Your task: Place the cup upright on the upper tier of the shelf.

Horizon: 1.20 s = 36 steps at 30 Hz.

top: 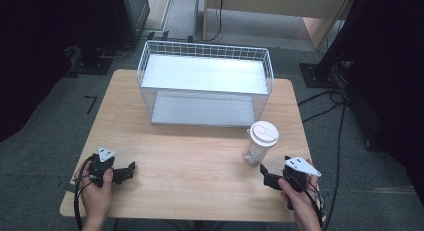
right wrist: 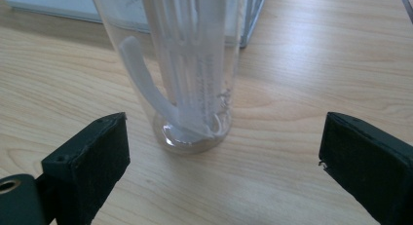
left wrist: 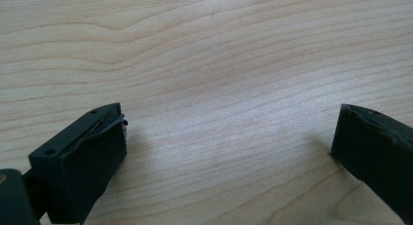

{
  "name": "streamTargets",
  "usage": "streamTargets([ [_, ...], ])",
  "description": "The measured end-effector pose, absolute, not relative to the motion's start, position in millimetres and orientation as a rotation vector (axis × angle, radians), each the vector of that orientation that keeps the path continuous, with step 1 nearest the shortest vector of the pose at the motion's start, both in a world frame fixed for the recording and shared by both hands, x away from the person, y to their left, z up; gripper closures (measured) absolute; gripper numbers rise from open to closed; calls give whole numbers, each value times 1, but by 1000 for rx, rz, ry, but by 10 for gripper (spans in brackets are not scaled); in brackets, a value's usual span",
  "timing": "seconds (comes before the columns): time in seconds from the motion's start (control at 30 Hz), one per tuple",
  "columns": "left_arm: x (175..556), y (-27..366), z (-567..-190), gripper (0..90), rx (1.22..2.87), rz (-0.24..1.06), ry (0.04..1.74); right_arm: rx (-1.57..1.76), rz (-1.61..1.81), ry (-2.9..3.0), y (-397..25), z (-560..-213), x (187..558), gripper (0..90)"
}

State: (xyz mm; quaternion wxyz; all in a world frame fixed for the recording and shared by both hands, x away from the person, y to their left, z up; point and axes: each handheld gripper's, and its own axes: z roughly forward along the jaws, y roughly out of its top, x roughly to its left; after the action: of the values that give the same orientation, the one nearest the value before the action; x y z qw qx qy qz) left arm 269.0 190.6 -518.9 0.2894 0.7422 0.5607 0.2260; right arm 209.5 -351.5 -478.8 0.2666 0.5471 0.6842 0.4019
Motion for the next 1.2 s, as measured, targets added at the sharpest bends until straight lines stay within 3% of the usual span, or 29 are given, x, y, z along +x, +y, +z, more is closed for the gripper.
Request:
streamTargets([
  [1.2,269,191,-519,0,1980,603,1496,1391,1335,1611,-318,-484,241,66],
])
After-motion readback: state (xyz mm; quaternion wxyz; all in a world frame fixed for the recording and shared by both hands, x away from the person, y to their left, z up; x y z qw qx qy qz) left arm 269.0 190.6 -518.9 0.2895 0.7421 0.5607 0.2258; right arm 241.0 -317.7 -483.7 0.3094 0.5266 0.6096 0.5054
